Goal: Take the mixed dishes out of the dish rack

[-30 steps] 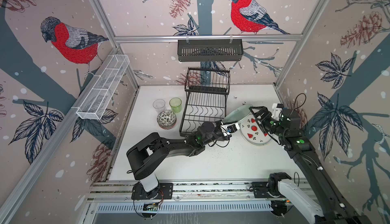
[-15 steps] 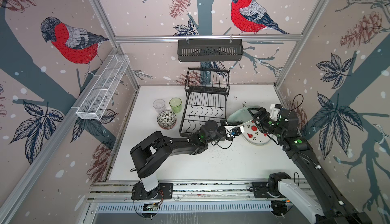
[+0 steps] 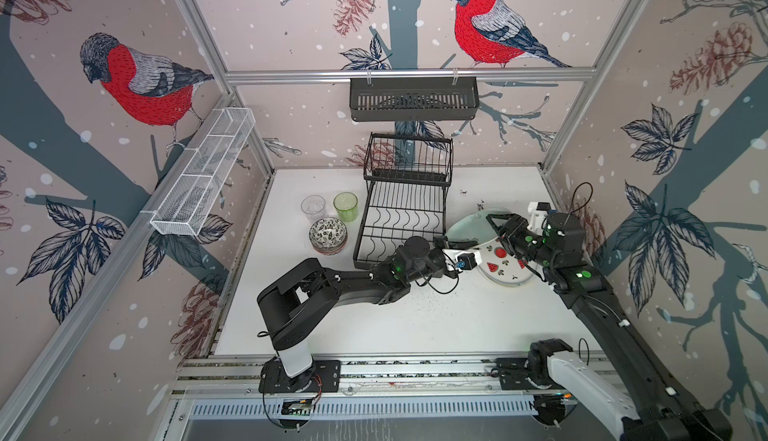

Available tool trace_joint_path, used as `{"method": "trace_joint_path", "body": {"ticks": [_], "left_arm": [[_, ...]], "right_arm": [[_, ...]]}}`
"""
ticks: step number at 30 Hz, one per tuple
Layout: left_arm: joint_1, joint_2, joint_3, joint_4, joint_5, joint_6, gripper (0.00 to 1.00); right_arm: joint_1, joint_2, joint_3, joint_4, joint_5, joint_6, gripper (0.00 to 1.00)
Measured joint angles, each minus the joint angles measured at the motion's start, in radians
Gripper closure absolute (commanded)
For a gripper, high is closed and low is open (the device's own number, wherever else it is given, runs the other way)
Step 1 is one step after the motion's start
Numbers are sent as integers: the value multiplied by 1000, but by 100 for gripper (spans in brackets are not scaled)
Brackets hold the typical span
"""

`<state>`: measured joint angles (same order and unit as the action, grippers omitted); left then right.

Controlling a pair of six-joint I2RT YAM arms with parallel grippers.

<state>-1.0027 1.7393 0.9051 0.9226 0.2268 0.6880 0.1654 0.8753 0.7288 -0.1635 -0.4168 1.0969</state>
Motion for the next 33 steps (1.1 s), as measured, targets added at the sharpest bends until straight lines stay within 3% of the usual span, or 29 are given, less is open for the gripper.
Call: {"method": "trace_joint_path", "body": {"ticks": [7,11,15,18,23,27,28,30,33], "left_arm": [[0,3,0,-9,-24,50,100],[0,3,1,-11,-37,54,100],[-1,3,0,-15,-40,99,100],[-9,3,-2,-23,-25,147,100],[-7,3,-15,0,-21,139,100],[-8,3,-24,21,-19,139,100],[-8,3,-28,29,-18,139,91],[-8,1,-35,38,-19,129,50],[-7,-4,-38,100,-48,82,32]], "right_arm": [[2,26,19,-26,1,3,65],[2,45,37,-44,0,2,69],[3,49,42,-65,10,-1,82],[3,51,42,-106,32,-48,83],[3,51,42,-105,27,-50,96],[4,43,42,-105,28,-55,99],[4,42,41,-105,28,-55,99],[6,39,41,-105,28,-58,100],[5,29,38,-98,21,-55,100]]}}
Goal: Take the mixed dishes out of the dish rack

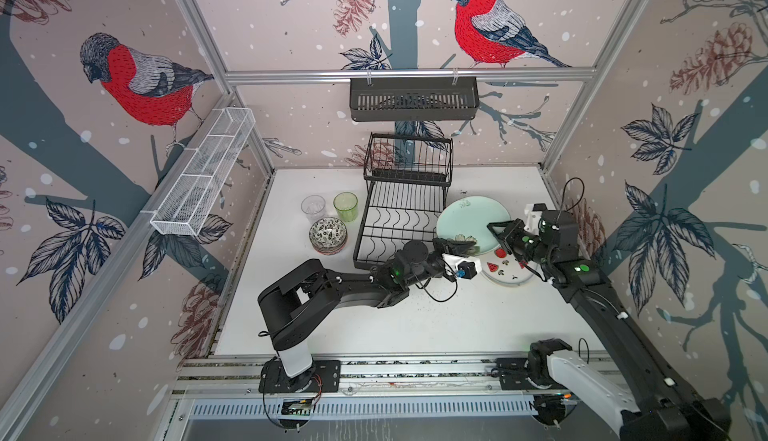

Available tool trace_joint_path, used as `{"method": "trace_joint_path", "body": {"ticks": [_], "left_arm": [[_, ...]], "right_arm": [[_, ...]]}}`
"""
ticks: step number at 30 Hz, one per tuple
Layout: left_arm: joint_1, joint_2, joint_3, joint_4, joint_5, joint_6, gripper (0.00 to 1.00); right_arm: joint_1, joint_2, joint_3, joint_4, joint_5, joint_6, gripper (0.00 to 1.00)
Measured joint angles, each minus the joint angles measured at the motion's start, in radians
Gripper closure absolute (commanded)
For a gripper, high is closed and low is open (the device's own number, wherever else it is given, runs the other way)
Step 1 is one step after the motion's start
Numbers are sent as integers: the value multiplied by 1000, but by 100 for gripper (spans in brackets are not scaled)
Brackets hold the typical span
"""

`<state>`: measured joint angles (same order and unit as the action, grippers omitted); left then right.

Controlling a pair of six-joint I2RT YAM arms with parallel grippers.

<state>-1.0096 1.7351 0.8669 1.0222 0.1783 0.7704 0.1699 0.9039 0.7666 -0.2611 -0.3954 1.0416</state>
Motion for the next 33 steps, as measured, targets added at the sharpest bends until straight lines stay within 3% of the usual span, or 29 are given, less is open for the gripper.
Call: {"method": "trace_joint_path", "body": {"ticks": [4,13,18,33], "left_arm": [[1,-3,-4,68,-28,-23,2],[-1,-9,-32,134,-78,-95,2],[-1,-64,-4,19,-104,-208,2],[1,-298,-48,-60,-155,-542,2]], "right_arm": [[-10,-1,-2,0,-2,-12,100],[-48,3,-2,2,-8,-20,100],[-80,5,4,45,-24,-22,100],[-230,-59,-55,7,-36,-76,100]]}}
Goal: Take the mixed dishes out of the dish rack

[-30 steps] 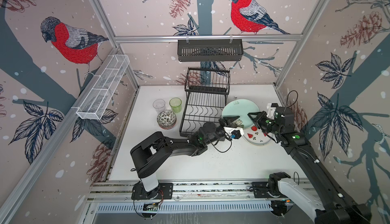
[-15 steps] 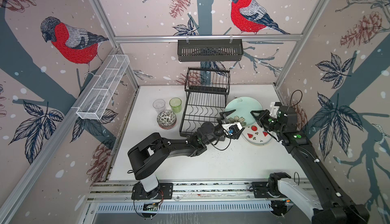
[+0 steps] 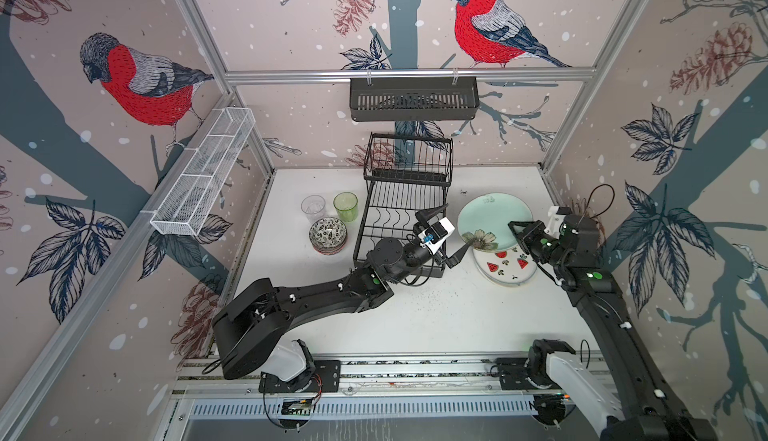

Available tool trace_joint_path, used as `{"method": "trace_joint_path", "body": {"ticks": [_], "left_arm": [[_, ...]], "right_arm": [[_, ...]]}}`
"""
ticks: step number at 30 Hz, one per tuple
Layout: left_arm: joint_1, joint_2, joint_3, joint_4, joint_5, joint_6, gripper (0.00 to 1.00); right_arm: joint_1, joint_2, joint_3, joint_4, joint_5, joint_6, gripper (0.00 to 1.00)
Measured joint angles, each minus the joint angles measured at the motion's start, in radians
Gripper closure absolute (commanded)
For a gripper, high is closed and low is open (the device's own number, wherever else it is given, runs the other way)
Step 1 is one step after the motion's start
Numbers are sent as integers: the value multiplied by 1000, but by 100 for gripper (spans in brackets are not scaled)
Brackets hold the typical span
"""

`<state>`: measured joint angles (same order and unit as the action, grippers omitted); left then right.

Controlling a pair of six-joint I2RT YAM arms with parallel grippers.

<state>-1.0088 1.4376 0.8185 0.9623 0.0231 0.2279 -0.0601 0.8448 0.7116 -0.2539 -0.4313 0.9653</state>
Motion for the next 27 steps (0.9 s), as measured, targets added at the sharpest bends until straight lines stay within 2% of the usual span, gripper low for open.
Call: {"method": "trace_joint_path", "body": {"ticks": [10,16,22,27], "left_arm": [[9,-127,-2,-185,-158,-176,2],[61,-195,8,-275,-208,-278,2],[82,-298,-60,-274,-209,-306,2],[89,-330,-86,-269,-237,-301,2]], "right_arm": [[-124,-47,-23,-65,-10,-62,100],[-205,-47,-58,-90,-20,-101,100],[-300,-48,-123,-89,-26,-131,100],[-348,-18,-172,-83,-41,-157,100]]}}
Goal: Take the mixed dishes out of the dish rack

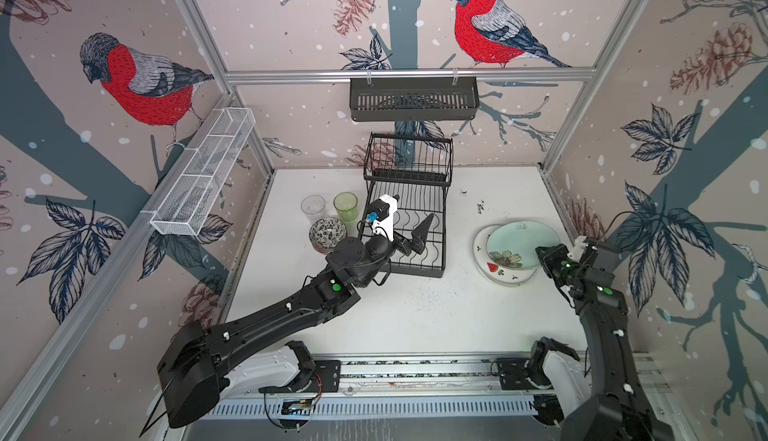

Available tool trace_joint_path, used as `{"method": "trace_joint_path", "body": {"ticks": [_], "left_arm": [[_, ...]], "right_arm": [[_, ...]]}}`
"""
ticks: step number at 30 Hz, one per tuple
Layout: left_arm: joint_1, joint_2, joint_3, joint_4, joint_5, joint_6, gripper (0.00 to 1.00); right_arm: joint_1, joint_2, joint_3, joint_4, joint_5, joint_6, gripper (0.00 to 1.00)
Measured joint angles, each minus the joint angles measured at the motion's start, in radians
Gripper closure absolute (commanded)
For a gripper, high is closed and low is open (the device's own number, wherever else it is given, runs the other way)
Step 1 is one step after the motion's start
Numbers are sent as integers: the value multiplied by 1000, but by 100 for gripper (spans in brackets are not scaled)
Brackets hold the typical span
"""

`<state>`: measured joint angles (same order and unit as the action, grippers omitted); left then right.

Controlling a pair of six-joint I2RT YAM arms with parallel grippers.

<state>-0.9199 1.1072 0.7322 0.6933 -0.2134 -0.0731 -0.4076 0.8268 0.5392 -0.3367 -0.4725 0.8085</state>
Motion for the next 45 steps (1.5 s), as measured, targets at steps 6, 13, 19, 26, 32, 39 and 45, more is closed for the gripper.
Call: {"method": "trace_joint_path", "body": {"ticks": [6,13,19,26,32,39,45], "left_arm": [[1,6,-24,7,-23,3,2],[1,-6,-63,39,-51,3,2],[1,-34,-98,90,-76,4,2],[1,-40,-119,126,-86,4,2],[1,-40,-122,136,-95,3,2],[1,-40,-124,136,-93,3,2],[1,-40,-129,140,-93,-1,2]], "right_arm": [[-7,56,-32,2,-29,-20,100],[-8,86,-59,18,-25,-34,100],[-6,110,-88,60,-36,-47,93],[1,103,-109,75,-15,-53,60],[1,102,-134,68,1,-53,55],[2,110,-141,68,2,-53,39],[3,118,-135,68,3,-53,32]]}}
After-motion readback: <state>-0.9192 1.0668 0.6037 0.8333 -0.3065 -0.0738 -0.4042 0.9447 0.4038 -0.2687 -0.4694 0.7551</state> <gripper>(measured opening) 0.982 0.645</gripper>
